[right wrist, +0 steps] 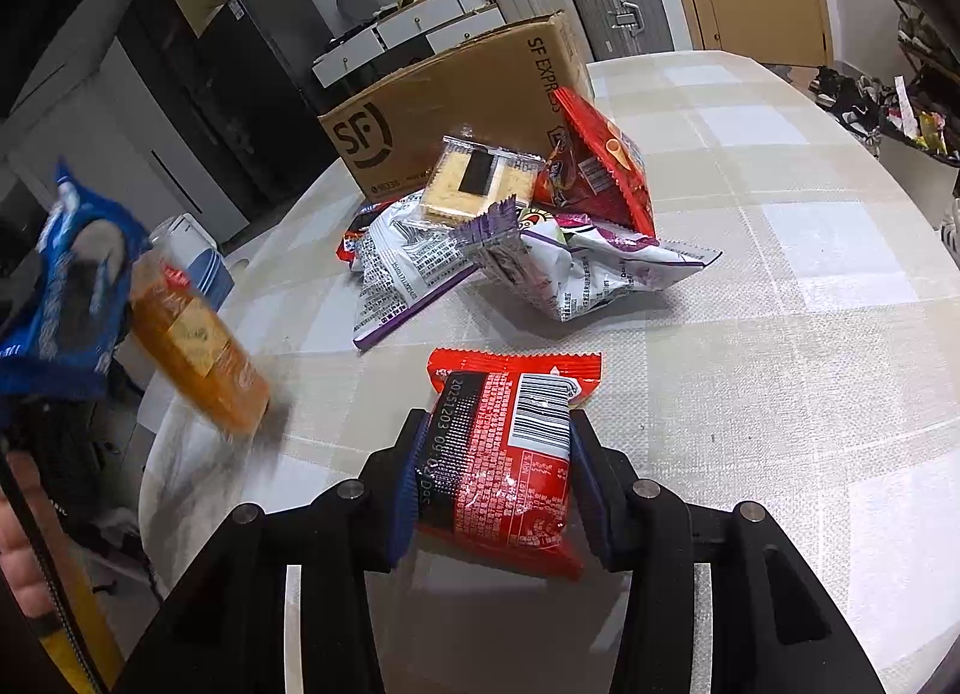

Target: Organize snacks

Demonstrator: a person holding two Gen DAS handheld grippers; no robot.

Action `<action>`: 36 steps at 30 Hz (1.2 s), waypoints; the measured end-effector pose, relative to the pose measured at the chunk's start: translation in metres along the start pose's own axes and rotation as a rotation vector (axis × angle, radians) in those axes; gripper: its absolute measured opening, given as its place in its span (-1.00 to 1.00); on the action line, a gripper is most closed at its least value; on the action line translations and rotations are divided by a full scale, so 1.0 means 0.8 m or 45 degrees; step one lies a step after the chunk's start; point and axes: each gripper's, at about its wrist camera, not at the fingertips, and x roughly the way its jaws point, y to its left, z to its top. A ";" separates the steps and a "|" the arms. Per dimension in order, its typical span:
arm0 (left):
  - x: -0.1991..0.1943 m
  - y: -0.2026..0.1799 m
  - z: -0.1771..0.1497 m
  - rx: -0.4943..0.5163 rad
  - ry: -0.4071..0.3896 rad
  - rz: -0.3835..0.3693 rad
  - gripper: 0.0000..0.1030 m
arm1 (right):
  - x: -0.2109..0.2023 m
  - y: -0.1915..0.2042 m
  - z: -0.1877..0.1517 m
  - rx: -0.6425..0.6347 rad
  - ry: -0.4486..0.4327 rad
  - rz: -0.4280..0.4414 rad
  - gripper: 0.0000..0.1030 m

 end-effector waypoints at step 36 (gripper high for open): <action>0.141 -0.013 -0.094 0.599 0.376 0.678 -0.17 | -0.005 0.002 0.001 -0.091 -0.012 -0.052 -0.12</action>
